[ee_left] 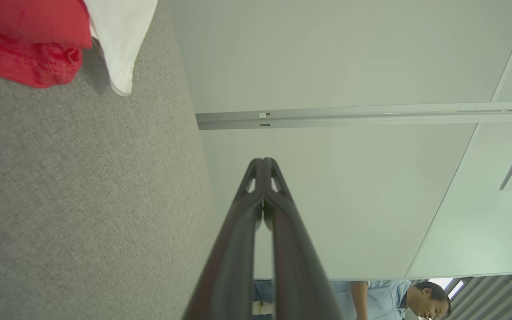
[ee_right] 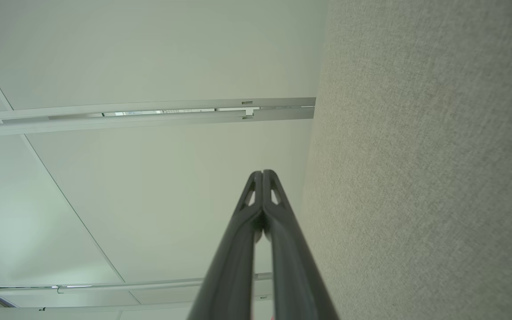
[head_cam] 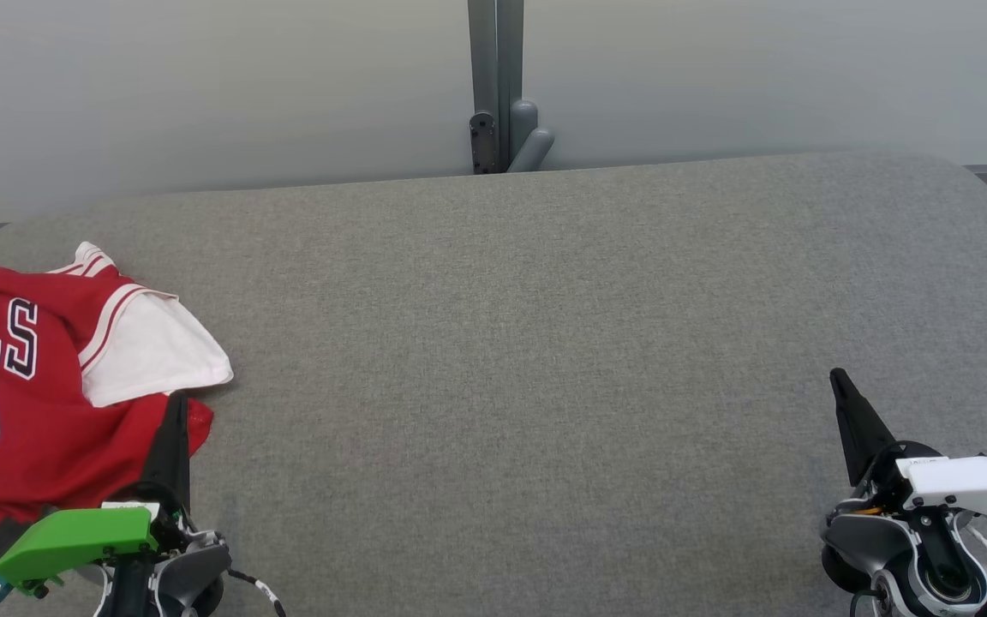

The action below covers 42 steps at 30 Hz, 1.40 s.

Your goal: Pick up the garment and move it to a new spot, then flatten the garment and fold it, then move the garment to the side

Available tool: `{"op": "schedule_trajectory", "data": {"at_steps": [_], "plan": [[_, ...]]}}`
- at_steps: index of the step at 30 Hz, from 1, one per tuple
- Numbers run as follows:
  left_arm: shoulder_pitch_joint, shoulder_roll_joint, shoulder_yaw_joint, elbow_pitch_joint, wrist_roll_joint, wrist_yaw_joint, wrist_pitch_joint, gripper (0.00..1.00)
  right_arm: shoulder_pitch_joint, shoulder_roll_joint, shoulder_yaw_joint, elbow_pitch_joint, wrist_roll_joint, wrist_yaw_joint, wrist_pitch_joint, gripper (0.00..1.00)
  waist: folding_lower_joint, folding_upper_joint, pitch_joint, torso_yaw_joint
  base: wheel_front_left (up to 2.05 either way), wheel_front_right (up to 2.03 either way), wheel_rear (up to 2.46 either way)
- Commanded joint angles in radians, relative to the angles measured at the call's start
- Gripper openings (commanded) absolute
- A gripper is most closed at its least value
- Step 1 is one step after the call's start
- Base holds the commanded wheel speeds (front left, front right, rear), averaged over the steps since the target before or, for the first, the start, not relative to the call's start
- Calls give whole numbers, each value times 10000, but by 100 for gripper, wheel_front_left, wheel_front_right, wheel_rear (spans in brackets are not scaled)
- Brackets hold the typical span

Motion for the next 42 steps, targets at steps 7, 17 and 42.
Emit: {"op": "schedule_trajectory", "data": {"at_steps": [7,17,42], "plan": [[-147,18,33,-45,64,-49,-8,0,-111,-50,-24,3,53,4,39,0,0,0,0,0,0,0,0],[138,-40,-44,181,-4,13,-2,100,132,57,21,178,-2,-4,-8,100,0,0,0,0,0,0,0],[391,142,-1049,14,1616,14,-1078,100,660,46,295,-626,-2560,-2,-1100,100,0,0,-3,39,0,0,0]]}}
